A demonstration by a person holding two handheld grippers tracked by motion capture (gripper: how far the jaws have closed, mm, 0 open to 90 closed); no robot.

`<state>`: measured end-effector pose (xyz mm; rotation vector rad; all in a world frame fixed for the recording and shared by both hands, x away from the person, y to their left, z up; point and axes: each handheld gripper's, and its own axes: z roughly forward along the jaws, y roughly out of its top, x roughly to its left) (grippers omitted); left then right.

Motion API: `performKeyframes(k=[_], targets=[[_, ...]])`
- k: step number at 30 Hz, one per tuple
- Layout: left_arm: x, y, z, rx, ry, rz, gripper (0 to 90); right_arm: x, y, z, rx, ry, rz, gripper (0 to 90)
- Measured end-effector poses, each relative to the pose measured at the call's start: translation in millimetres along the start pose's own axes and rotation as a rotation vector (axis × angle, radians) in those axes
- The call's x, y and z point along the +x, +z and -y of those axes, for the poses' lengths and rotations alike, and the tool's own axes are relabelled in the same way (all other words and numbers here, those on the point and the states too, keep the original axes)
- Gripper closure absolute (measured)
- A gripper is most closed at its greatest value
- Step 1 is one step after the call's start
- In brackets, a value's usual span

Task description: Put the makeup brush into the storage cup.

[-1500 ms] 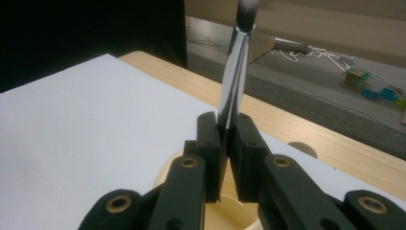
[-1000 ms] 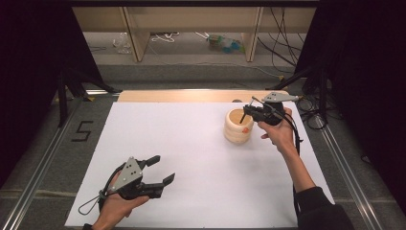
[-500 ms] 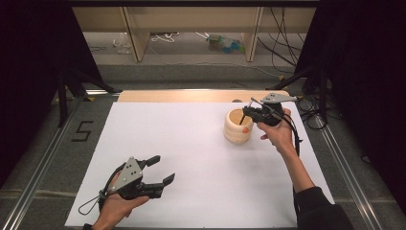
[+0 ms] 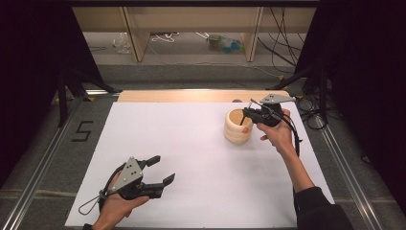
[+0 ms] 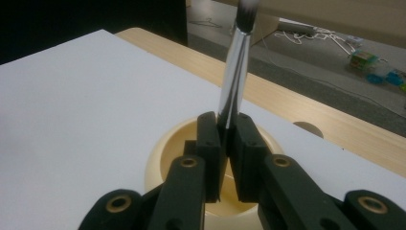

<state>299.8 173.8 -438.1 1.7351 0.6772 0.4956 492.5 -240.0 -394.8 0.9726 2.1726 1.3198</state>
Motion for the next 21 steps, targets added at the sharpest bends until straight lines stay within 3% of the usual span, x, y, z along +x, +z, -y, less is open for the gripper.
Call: performKeyframes(k=[10, 14, 18, 21], targets=[[0.0, -0.2, 0.0, 0.000, 0.000, 0.000, 23.9, 0.0, 1.6, 1.0, 0.004, 0.007, -0.002, 81.4], [0.1, -0.2, 0.0, 0.000, -0.001, 0.000, 23.8, 1.1, -0.4, -0.8, 0.010, 0.003, 0.022, 70.8], [-0.2, -0.2, -0.1, -0.001, -0.001, 0.001, 23.8, 2.6, -3.7, -5.1, -0.009, 0.017, 0.077, 51.9], [0.4, -0.5, -0.2, -0.001, 0.001, 0.000, 23.8, 2.7, -8.6, -7.6, -0.010, 0.006, 0.086, 47.7]])
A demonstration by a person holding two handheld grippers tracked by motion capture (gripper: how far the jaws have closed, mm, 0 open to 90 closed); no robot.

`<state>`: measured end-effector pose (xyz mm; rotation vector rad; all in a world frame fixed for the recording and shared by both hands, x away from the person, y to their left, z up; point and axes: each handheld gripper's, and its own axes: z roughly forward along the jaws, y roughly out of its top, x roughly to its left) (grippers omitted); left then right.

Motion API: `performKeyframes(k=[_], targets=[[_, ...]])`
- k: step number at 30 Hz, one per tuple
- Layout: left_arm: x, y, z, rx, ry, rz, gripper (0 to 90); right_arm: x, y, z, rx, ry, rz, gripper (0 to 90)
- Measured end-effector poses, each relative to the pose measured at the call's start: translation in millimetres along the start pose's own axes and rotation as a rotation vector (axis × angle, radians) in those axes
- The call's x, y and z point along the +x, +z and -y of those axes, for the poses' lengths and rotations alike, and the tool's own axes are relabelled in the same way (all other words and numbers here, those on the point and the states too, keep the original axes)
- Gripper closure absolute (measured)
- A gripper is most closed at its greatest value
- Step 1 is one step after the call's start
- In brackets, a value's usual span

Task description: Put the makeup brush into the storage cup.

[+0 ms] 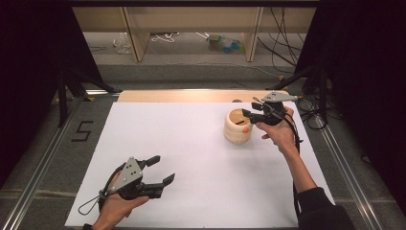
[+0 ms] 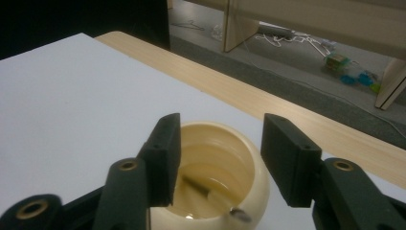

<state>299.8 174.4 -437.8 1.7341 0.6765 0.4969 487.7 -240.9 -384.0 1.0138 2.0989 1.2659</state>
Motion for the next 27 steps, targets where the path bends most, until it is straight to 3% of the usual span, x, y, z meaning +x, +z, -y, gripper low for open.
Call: performKeyframes(k=[11, 27], targets=[[-0.3, -0.1, -0.2, -0.001, 0.001, 0.001, 23.8, 0.8, -10.7, -5.2, -0.043, 0.007, 0.023, 42.6], [0.2, -1.5, -0.8, -0.006, -0.003, -0.003, 23.7, 12.0, -23.1, -11.2, -0.081, 0.014, -0.006, 34.8]])
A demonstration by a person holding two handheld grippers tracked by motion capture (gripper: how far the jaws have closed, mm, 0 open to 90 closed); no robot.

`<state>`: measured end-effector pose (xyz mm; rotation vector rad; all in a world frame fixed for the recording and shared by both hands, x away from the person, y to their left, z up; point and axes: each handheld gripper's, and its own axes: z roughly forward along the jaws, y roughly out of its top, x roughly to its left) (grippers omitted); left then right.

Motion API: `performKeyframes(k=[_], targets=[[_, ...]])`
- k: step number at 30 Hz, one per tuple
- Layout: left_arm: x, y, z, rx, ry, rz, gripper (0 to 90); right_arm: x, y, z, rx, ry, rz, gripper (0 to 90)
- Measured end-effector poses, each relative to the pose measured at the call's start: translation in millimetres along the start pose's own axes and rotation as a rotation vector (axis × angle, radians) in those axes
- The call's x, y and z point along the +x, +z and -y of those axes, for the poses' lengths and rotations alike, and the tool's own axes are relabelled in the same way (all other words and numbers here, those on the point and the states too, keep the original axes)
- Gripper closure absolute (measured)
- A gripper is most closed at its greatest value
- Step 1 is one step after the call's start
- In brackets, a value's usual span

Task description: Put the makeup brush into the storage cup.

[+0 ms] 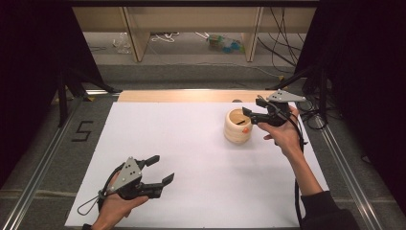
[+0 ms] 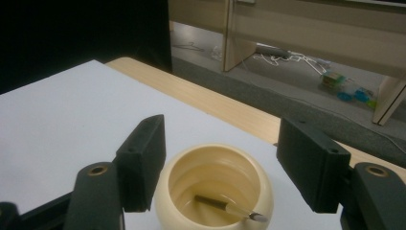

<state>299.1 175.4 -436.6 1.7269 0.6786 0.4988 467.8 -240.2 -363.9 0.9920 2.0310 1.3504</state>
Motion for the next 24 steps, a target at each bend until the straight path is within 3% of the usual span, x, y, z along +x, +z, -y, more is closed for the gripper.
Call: performKeyframes(k=[10, 24], targets=[[0.3, -0.5, -0.3, -0.002, 0.000, -0.001, 23.5, 10.4, -7.3, -3.9, -0.044, -0.006, -0.016, 31.7], [1.2, -1.0, -0.3, -0.004, -0.002, -0.003, 23.5, 22.7, -17.4, -4.0, -0.061, -0.014, -0.045, 30.4]])
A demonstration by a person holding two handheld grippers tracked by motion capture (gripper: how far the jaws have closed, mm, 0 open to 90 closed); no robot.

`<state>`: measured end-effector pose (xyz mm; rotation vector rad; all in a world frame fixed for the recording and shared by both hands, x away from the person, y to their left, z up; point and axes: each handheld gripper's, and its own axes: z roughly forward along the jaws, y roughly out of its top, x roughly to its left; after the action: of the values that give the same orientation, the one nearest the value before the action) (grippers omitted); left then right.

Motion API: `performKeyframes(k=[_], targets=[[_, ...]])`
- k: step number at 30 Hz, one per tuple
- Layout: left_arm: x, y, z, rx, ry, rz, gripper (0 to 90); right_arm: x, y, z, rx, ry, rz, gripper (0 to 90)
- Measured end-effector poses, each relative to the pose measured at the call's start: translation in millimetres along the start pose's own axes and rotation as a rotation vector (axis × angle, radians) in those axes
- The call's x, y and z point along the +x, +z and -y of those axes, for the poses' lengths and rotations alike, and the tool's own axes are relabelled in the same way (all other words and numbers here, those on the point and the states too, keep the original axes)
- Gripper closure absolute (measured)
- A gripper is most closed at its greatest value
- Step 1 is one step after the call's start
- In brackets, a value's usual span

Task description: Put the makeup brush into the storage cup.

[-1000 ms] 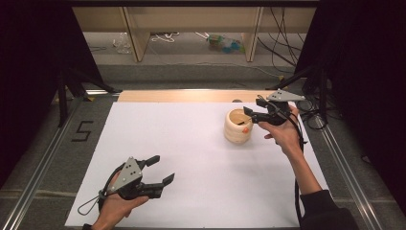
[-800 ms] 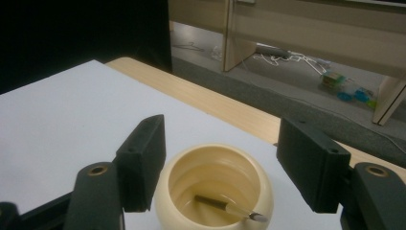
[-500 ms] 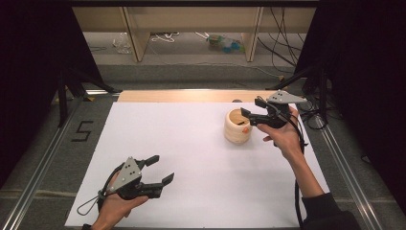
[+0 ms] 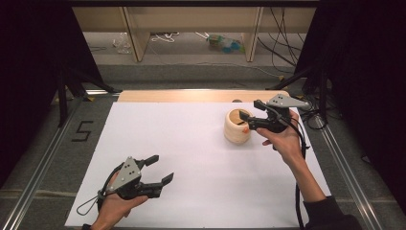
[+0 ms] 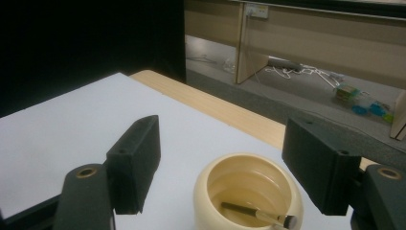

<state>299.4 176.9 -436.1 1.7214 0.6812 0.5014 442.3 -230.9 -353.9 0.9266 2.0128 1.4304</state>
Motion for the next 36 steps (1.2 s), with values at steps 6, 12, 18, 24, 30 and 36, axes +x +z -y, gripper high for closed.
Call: performKeyframes(k=[6, 12, 18, 24, 30, 36], targets=[[-0.4, 0.2, -0.3, -0.003, -0.006, 0.002, 23.5, 4.7, -0.5, 6.2, -0.008, -0.001, -0.015, 30.4], [2.6, -1.1, -0.7, -0.005, -0.004, -0.005, 23.5, 6.3, 0.2, 9.5, -0.003, 0.009, -0.027, 28.8], [1.0, 2.0, -1.7, -0.002, 0.007, 0.008, 23.5, 11.4, -2.1, 8.9, -0.015, 0.000, -0.033, 26.6], [1.2, 3.5, -1.1, -0.007, 0.000, 0.014, 23.5, 15.1, -4.2, 14.6, -0.010, 0.008, -0.037, 26.4], [2.9, 1.8, -0.9, -0.002, 0.001, 0.006, 23.5, 17.6, -4.1, 18.5, -0.013, 0.010, -0.044, 25.5], [6.3, -0.2, -1.2, -0.010, 0.009, 0.002, 23.5, 22.3, -7.8, 21.2, -0.026, 0.001, -0.052, 25.4]])
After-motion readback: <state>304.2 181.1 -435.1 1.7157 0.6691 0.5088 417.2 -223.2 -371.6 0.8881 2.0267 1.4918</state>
